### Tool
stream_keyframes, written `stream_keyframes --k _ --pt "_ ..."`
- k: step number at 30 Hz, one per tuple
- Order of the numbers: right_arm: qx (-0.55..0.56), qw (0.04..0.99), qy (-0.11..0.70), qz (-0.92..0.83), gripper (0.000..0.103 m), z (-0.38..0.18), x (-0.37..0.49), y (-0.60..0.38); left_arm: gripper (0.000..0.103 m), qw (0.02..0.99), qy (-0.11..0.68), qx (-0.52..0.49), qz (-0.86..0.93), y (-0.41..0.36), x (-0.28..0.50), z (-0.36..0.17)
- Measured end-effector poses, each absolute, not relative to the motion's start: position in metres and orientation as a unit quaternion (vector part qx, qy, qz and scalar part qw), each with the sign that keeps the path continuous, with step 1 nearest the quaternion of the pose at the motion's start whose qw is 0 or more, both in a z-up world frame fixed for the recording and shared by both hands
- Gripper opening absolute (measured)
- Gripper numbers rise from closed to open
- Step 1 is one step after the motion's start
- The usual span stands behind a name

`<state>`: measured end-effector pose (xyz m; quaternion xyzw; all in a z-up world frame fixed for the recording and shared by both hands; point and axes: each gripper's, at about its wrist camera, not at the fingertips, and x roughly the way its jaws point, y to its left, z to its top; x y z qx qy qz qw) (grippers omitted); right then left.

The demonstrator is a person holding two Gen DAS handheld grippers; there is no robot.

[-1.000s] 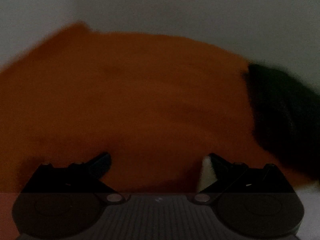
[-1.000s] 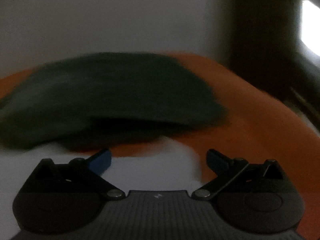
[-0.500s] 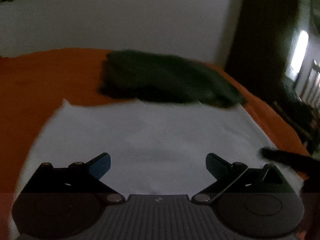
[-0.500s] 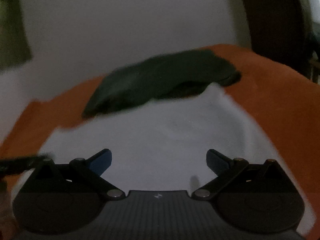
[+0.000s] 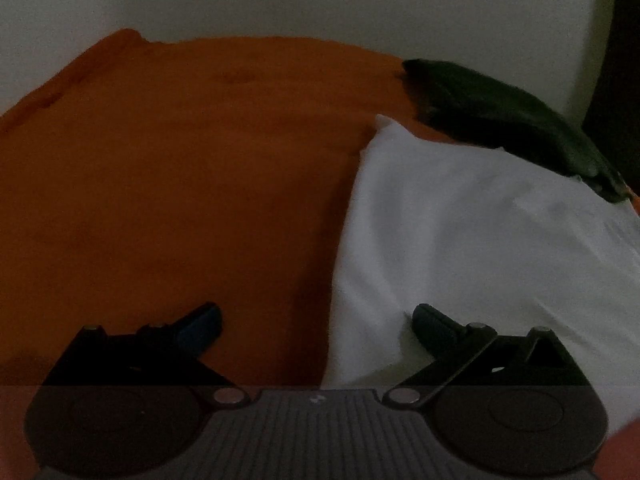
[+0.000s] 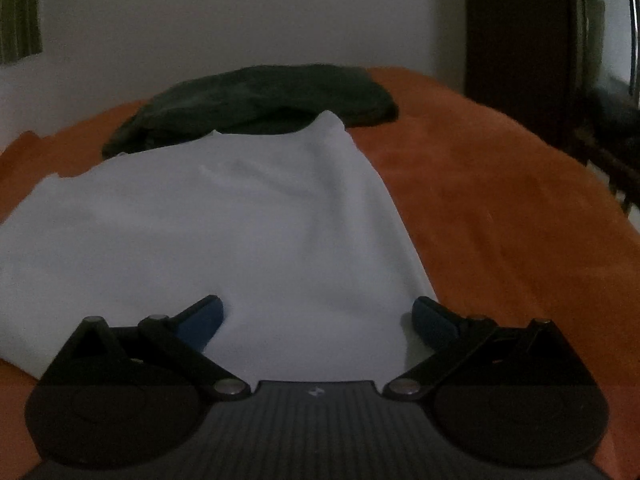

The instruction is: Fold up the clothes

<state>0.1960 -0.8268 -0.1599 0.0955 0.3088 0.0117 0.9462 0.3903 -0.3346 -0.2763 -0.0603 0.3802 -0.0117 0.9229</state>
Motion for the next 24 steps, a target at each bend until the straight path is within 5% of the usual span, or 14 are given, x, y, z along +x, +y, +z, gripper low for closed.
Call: stream_keyframes --k 8,12,22,24 --pt "0.095 0.949 0.3 0.036 0.103 -0.127 0.185 -0.779 0.103 0.933 0.33 -0.076 -0.125 -0.416 0.356 -0.242" --pt "0.049 0.95 0.302 0.065 0.103 -0.147 0.19 -0.732 0.103 0.935 0.33 0.036 -0.128 -0.477 0.358 -0.28" --pt "0.023 0.948 0.317 0.027 0.103 -0.183 0.187 -0.797 0.103 0.938 0.338 -0.004 -0.077 -0.407 0.359 -0.31" --pt "0.092 0.942 0.322 0.031 0.103 -0.191 0.187 -0.837 0.103 0.936 0.344 -0.027 -0.076 -0.38 0.363 -0.314"
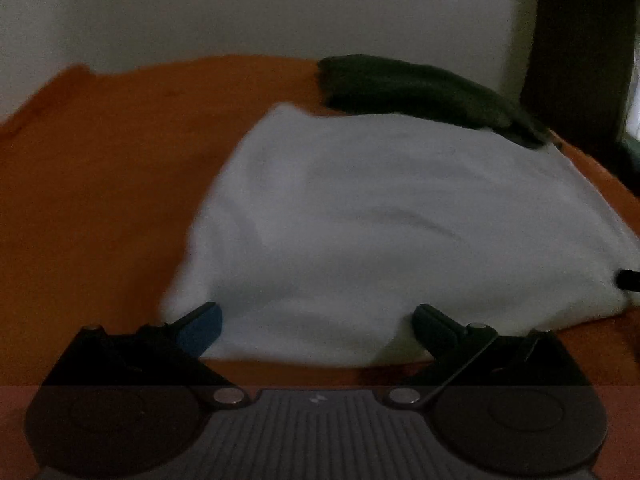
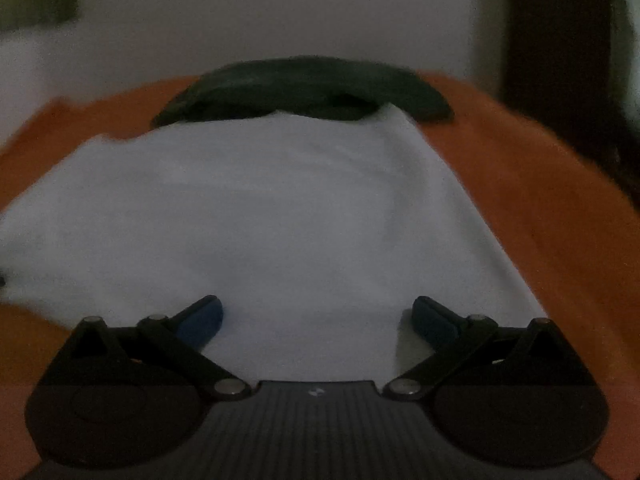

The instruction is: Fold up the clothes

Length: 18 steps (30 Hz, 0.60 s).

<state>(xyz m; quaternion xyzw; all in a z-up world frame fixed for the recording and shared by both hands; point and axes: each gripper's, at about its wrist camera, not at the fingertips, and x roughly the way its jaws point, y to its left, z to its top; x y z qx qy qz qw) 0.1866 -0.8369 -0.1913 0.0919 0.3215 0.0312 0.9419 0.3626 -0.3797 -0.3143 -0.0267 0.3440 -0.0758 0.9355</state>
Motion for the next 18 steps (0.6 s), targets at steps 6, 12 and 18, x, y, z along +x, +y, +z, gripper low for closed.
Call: stream_keyframes --k 6,12,18 --pt "0.036 0.938 0.345 -0.017 0.103 -0.186 0.174 -0.88 0.103 0.929 0.362 -0.08 -0.008 -0.325 0.371 -0.311" --pt "0.119 0.912 0.391 0.047 0.101 -0.162 0.188 -0.948 0.103 0.903 0.41 -0.09 -0.088 -0.305 0.427 -0.301" --pt "0.164 0.888 0.414 0.116 0.101 -0.14 0.259 -1.006 0.102 0.865 0.459 -0.105 -0.175 -0.29 0.498 -0.297"
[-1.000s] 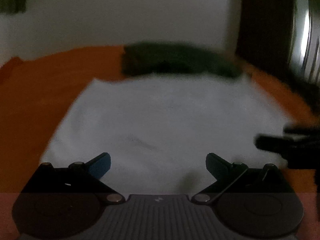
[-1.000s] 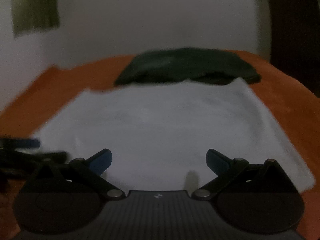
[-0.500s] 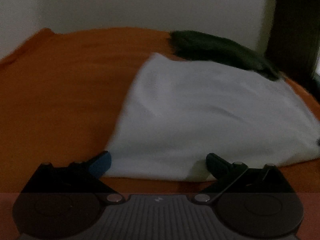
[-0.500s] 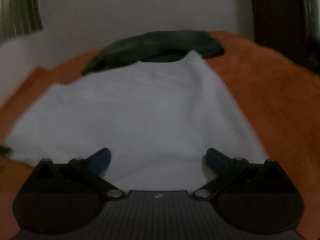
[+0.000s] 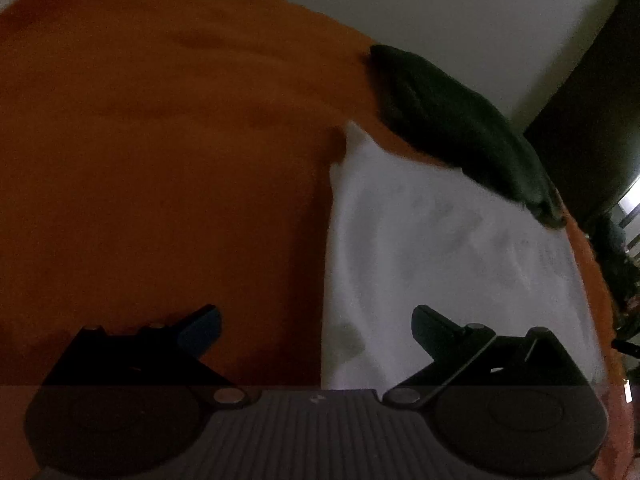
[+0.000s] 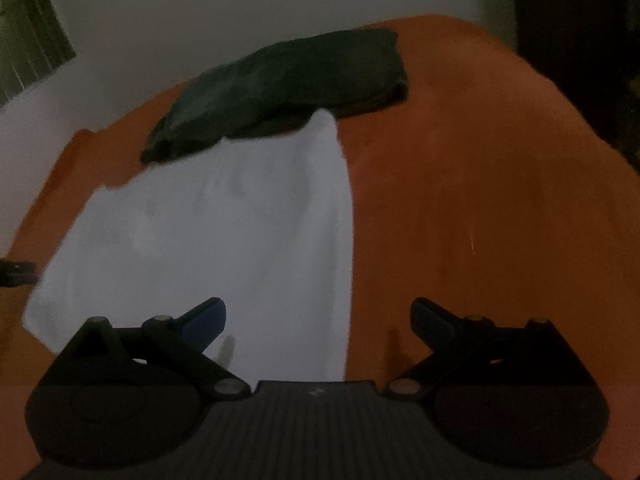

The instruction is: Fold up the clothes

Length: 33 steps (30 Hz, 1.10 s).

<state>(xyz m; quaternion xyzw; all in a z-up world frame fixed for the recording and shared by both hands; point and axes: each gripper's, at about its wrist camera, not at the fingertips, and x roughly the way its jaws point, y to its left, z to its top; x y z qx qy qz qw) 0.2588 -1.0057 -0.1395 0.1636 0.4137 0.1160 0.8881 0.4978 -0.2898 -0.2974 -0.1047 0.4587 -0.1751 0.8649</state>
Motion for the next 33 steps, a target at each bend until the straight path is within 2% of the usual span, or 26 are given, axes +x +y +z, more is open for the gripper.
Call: stream_keyframes --k 3,6,14,18,21,26,28,30,31,33 --pt "0.259 0.84 0.451 0.155 0.101 -0.157 0.299 -1.034 0.103 0.842 0.481 -0.111 -0.218 -0.282 0.533 -0.296" --pt "0.309 0.812 0.467 0.167 0.101 -0.179 0.323 -1.048 0.102 0.832 0.488 -0.105 -0.242 -0.283 0.552 -0.306" --pt "0.365 0.8 0.415 0.235 0.103 -0.206 0.362 -1.054 0.102 0.819 0.447 -0.235 -0.272 -0.271 0.577 -0.324" --pt "0.373 0.797 0.41 0.241 0.103 -0.207 0.394 -1.055 0.102 0.808 0.442 -0.288 -0.261 -0.283 0.611 -0.329" --pt "0.381 0.801 0.394 0.242 0.103 -0.202 0.417 -1.054 0.102 0.805 0.453 -0.284 -0.258 -0.296 0.634 -0.327" --pt "0.335 0.801 0.435 0.238 0.103 -0.201 0.45 -1.035 0.102 0.805 0.42 -0.292 -0.301 -0.312 0.656 -0.316" --pt "0.315 0.804 0.44 0.245 0.103 -0.197 0.452 -1.032 0.102 0.805 0.437 -0.268 -0.298 -0.328 0.664 -0.32" --pt "0.294 0.81 0.447 0.239 0.095 -0.192 0.449 -1.031 0.102 0.808 0.457 -0.242 -0.284 -0.341 0.667 -0.319" --pt "0.286 0.814 0.449 0.232 0.087 -0.188 0.445 -1.032 0.102 0.809 0.468 -0.228 -0.273 -0.346 0.666 -0.317" --pt "0.269 0.821 0.455 0.217 0.085 -0.179 0.437 -1.034 0.102 0.812 0.488 -0.2 -0.25 -0.356 0.666 -0.313"
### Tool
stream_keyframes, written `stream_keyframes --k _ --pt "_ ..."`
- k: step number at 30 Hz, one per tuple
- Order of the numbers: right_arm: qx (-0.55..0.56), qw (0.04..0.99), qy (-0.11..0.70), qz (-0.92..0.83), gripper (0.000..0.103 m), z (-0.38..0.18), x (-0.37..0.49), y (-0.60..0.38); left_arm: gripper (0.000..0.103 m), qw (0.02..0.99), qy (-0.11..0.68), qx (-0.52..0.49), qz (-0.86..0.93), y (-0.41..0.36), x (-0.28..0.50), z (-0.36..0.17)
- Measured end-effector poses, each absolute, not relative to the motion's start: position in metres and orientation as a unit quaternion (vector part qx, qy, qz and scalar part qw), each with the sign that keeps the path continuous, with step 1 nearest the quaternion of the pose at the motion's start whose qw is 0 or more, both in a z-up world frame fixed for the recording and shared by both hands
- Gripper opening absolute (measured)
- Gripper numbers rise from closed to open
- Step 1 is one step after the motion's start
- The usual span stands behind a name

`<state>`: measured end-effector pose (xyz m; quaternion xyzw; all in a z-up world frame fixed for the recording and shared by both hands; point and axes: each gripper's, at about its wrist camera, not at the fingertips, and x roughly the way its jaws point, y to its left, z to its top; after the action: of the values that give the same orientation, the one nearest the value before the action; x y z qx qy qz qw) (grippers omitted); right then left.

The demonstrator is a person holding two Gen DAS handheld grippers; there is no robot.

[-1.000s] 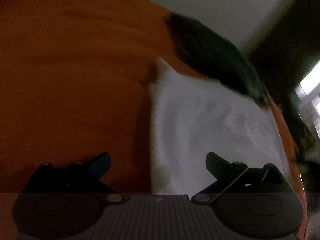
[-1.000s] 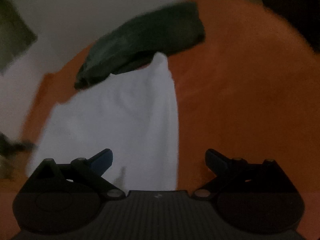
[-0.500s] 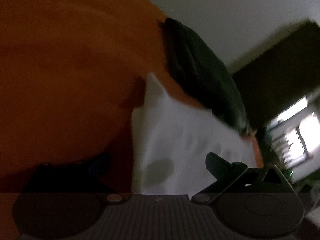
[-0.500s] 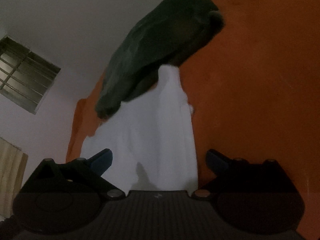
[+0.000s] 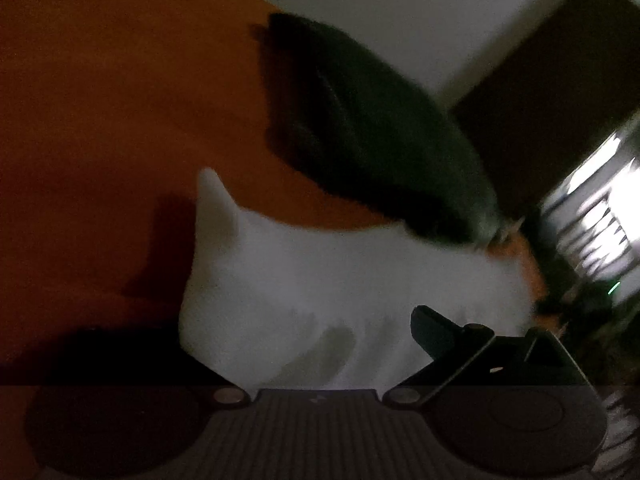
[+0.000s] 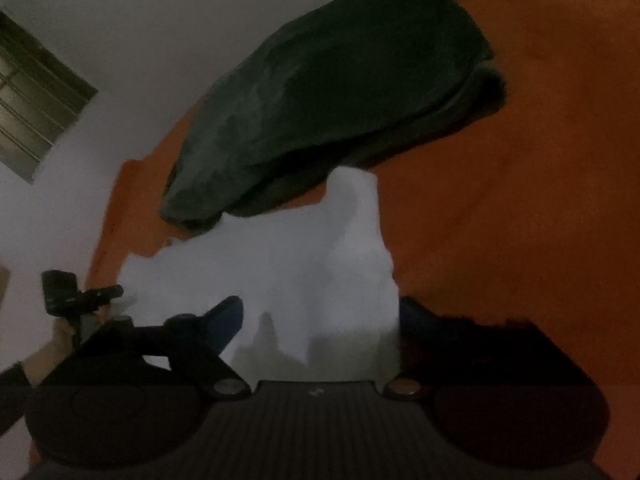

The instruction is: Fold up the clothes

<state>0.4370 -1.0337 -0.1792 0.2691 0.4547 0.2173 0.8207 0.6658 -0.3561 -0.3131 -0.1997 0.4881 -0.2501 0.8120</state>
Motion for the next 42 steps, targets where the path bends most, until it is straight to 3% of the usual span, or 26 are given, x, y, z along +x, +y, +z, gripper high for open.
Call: stream_keyframes --k 3,5,7,16,23,31,36,39,40,41,42 --pt "0.209 0.828 0.496 0.157 0.081 -0.159 0.422 -1.027 0.102 0.813 0.517 -0.157 -0.216 -0.371 0.665 -0.307" --pt "0.157 0.836 0.513 0.116 0.07 -0.143 0.413 -1.018 0.102 0.812 0.536 -0.128 -0.192 -0.381 0.665 -0.304" --pt "0.153 0.843 0.506 0.098 0.067 -0.125 0.407 -1.01 0.103 0.81 0.553 -0.099 -0.168 -0.392 0.664 -0.3" --pt "0.145 0.835 0.519 0.111 0.068 -0.074 0.422 -1.015 0.103 0.782 0.608 -0.036 -0.131 -0.407 0.657 -0.29" --pt "0.174 0.813 0.518 0.201 0.07 -0.132 0.487 -1.047 0.102 0.77 0.598 -0.1 -0.198 -0.378 0.66 -0.297" --pt "0.233 0.774 0.501 0.308 0.07 -0.186 0.504 -1.051 0.102 0.753 0.582 -0.132 -0.276 -0.375 0.699 -0.306" --pt "0.295 0.755 0.483 0.332 0.075 -0.201 0.525 -1.035 0.102 0.757 0.586 -0.051 -0.284 -0.401 0.692 -0.305" --pt "0.33 0.744 0.477 0.333 0.075 -0.209 0.53 -1.036 0.101 0.75 0.582 -0.09 -0.301 -0.392 0.69 -0.303" --pt "0.333 0.742 0.476 0.333 0.068 -0.21 0.53 -1.037 0.101 0.746 0.578 -0.124 -0.307 -0.383 0.692 -0.303" --pt "0.32 0.748 0.483 0.324 0.042 -0.209 0.529 -1.039 0.096 0.742 0.572 -0.155 -0.314 -0.376 0.694 -0.303" --pt "0.307 0.753 0.49 0.315 0.027 -0.208 0.528 -1.041 0.089 0.738 0.565 -0.17 -0.326 -0.374 0.695 -0.304"
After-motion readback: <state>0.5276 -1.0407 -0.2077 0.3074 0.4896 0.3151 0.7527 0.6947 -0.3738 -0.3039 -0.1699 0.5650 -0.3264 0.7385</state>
